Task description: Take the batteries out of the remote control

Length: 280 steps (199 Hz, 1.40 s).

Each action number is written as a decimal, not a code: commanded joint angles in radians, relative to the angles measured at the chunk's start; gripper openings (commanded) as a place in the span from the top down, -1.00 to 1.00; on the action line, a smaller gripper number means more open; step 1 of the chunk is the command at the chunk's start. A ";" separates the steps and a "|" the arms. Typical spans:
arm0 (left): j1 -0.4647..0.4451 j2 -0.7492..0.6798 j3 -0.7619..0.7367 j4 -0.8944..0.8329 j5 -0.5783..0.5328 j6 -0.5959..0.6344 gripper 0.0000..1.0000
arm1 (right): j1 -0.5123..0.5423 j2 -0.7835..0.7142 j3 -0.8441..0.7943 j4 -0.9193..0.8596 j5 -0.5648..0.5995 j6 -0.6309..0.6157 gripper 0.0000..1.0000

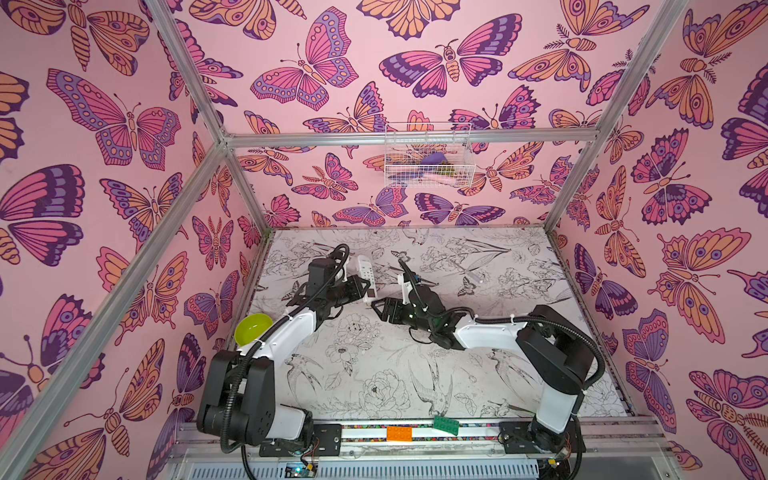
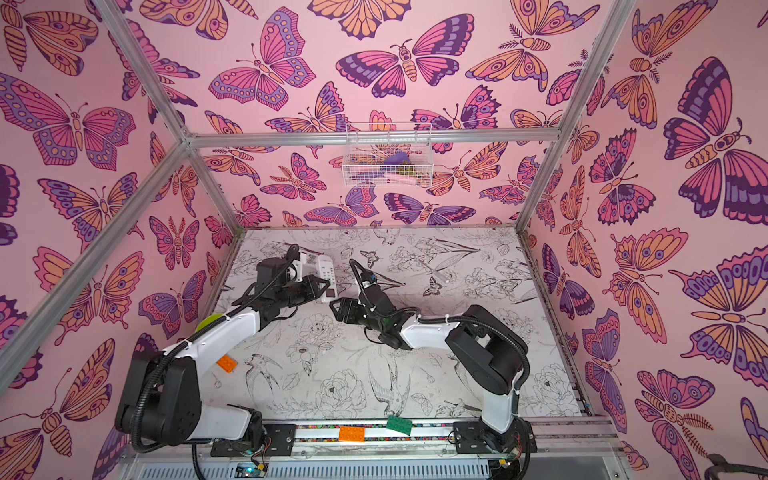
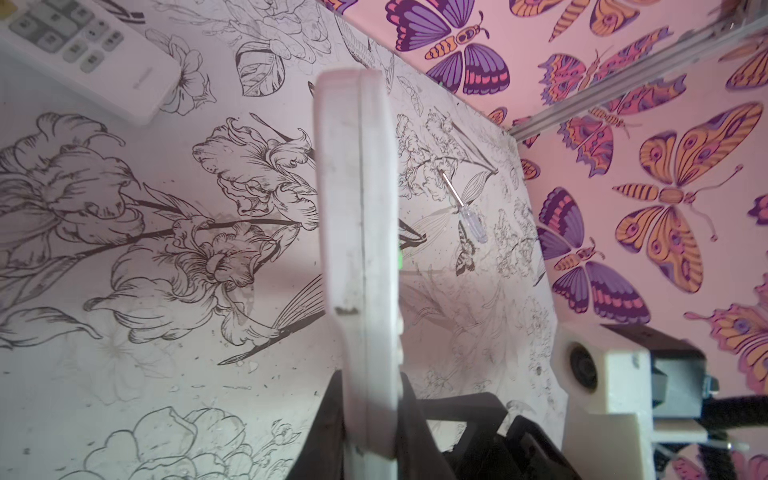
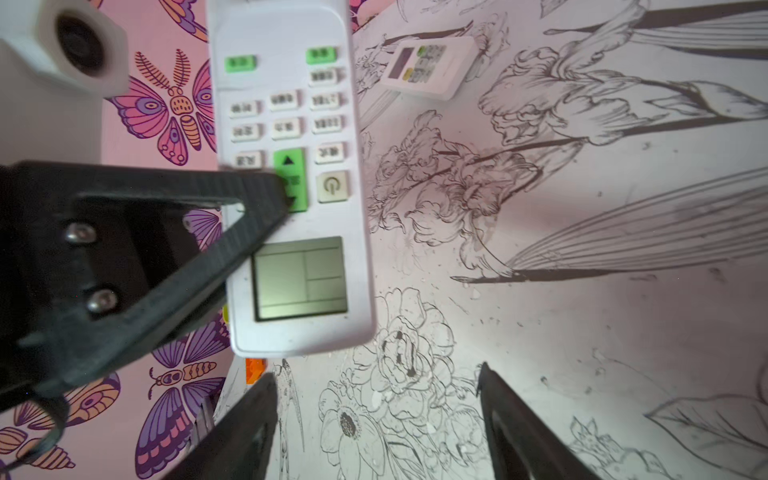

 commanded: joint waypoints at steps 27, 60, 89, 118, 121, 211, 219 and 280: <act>0.005 -0.051 0.080 -0.125 -0.011 0.326 1.00 | -0.053 -0.130 -0.080 -0.011 -0.010 0.032 -0.55; -0.022 -0.025 0.213 -0.302 -0.090 0.552 1.00 | -0.096 -0.199 -0.147 -0.005 -0.016 0.084 -0.55; -0.056 -0.026 0.252 -0.358 -0.174 0.730 1.00 | -0.158 -0.276 -0.179 -0.050 -0.059 0.188 -0.54; -0.090 -0.020 0.295 -0.401 -0.253 1.024 1.00 | -0.196 -0.325 -0.174 -0.092 -0.080 0.235 -0.54; -0.092 -0.019 0.302 -0.404 -0.263 1.049 1.00 | -0.199 -0.328 -0.172 -0.096 -0.081 0.242 -0.54; -0.172 -0.053 0.302 -0.146 -0.420 1.875 1.00 | -0.257 -0.176 -0.129 0.258 -0.258 0.705 -0.51; -0.180 -0.060 0.258 -0.060 -0.420 1.954 1.00 | -0.258 -0.171 -0.126 0.278 -0.268 0.723 -0.50; -0.185 -0.081 0.004 0.415 -0.236 2.342 1.00 | -0.274 -0.243 -0.166 0.258 -0.244 0.694 -0.47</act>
